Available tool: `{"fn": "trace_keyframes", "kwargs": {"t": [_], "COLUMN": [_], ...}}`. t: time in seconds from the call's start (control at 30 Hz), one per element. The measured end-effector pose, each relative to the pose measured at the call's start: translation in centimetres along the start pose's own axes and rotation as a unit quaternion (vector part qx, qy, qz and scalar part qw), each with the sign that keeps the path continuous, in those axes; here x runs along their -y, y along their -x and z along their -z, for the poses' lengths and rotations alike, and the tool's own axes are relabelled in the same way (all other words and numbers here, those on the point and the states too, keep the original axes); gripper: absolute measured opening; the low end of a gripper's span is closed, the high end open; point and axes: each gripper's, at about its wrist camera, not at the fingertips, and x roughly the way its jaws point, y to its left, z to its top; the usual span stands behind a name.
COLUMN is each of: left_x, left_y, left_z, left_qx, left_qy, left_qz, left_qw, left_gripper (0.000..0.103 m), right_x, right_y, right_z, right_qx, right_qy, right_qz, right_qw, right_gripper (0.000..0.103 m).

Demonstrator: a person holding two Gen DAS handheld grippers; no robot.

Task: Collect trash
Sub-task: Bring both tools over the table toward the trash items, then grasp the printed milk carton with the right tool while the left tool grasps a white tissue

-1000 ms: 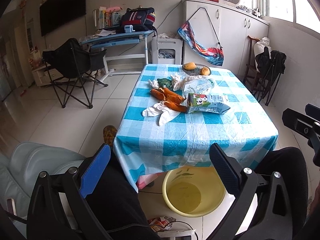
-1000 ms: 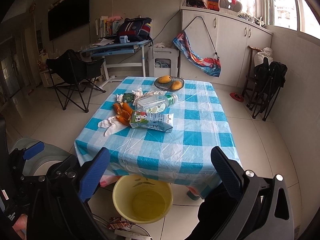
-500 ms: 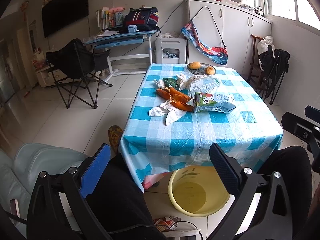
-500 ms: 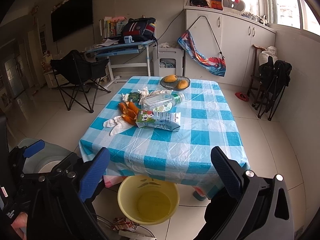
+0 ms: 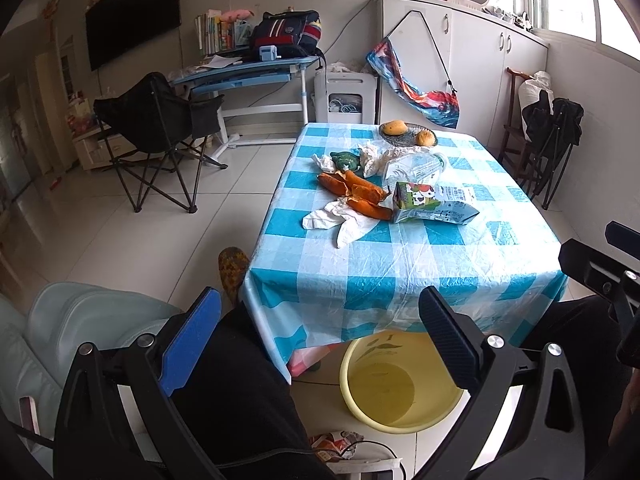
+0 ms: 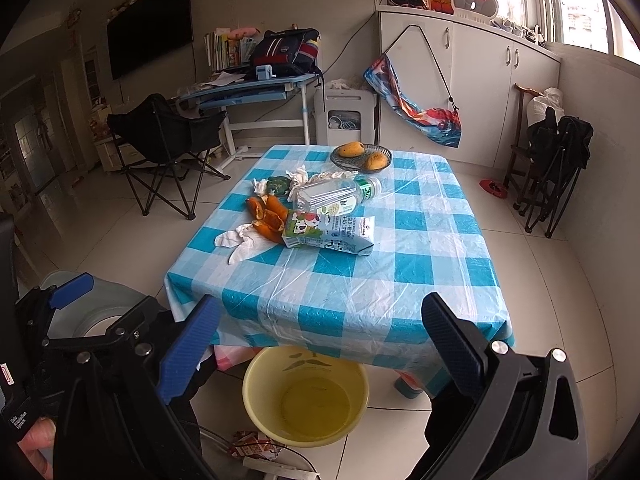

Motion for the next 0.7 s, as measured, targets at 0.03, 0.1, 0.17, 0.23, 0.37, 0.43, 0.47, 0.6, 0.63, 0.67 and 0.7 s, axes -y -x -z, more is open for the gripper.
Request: {"fn": "trace_keyframes", "kwargs": {"t": [0.03,0.1,0.17,0.23,0.37,0.43,0.47,0.6,0.63,0.67,0.7], "left_x": [0.0,0.1,0.2,0.4,0.7,0.6,0.5,0.0,-0.2,-0.4,-0.5], "left_y": [-0.3,-1.2,-2.1,-3.1,-4.6,-5.3,-5.6,-7.2,-7.6,-8.0,-8.4], "left_z": [0.0,0.1,0.1,0.0,-0.6,-0.9,-1.1,-1.7,-1.8,-1.9,-2.0], "left_qx": [-0.003,-0.011,-0.02,-0.028,-0.036,-0.037,-0.037,-0.04,-0.043,-0.045,-0.048], "left_qy": [0.0,0.0,-0.001,-0.002,-0.003,0.001,0.004,0.017,0.019,0.022,0.025], "left_qz": [0.0,-0.001,0.0,0.001,0.005,0.008,0.008,0.006,0.005,0.004,0.004], "left_qw": [1.0,0.9999,0.9998,0.9996,0.9993,0.9993,0.9993,0.999,0.9989,0.9987,0.9985], "left_gripper": [0.096,0.096,0.096,0.096,0.096,0.096,0.096,0.096,0.096,0.096,0.096], "right_x": [0.0,0.2,0.6,1.1,1.9,2.2,2.3,2.9,3.0,3.0,2.9], "right_y": [-0.3,-1.3,-2.3,-3.1,-4.7,-5.7,-6.2,-8.1,-8.5,-8.9,-9.3], "right_z": [0.0,0.2,0.2,0.2,0.1,-0.1,-0.2,-0.8,-0.9,-1.1,-1.3], "right_qx": [-0.001,-0.006,-0.016,-0.022,-0.023,-0.024,-0.025,-0.028,-0.027,-0.026,-0.024], "right_qy": [0.001,0.002,0.0,-0.005,-0.004,0.001,0.003,0.014,0.019,0.027,0.038], "right_qz": [-0.002,-0.006,-0.01,-0.016,-0.024,-0.026,-0.026,-0.027,-0.029,-0.03,-0.029], "right_qw": [1.0,1.0,1.0,1.0,0.999,0.999,0.999,0.999,0.999,0.999,0.999], "right_gripper": [0.097,0.097,0.097,0.097,0.097,0.097,0.097,0.097,0.097,0.097,0.097]}}
